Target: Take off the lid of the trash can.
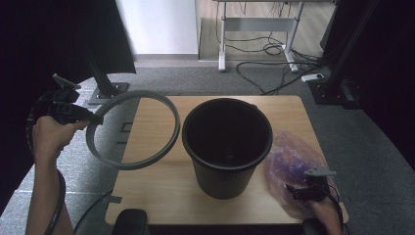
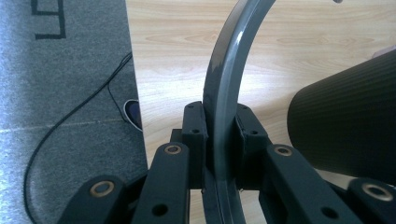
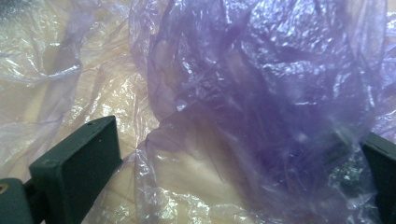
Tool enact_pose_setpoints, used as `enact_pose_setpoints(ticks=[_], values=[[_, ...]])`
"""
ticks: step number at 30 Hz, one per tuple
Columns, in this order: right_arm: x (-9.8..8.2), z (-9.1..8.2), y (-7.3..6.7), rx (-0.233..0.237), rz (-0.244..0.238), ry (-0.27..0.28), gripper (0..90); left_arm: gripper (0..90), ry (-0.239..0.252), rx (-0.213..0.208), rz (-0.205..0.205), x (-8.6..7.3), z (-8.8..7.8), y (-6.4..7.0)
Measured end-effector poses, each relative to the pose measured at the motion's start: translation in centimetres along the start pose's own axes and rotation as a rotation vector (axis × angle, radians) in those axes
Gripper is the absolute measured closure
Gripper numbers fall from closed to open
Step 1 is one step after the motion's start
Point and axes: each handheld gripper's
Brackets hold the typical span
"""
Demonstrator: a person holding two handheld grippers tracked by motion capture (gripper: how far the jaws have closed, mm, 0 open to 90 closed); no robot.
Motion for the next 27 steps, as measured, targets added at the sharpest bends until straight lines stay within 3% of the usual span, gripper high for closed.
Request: enact_pose_setpoints(ticks=[6,17,27], values=[[0.0,0.0,0.0,0.0,0.0,0.0,0.7,77.4,-0.008,-0.001,-0.012,-0.8,1.8,-0.6],[0.0,0.0,0.0,0.0,0.0,0.0,0.7,77.4,-0.016,0.028,-0.051,-2.8,6.8,-1.7],[0.0,0.0,0.0,0.0,-0.002,-0.001,0.5,77.3,-0.028,0.019,-0.07,-4.6,11.1,-2.2]])
Point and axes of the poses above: each handheld gripper's, and its own axes: z roughly forward along the jaws, x roughly out of its top, y roughly to its right, and after that the axes turned 13 degrees about z, right-handed
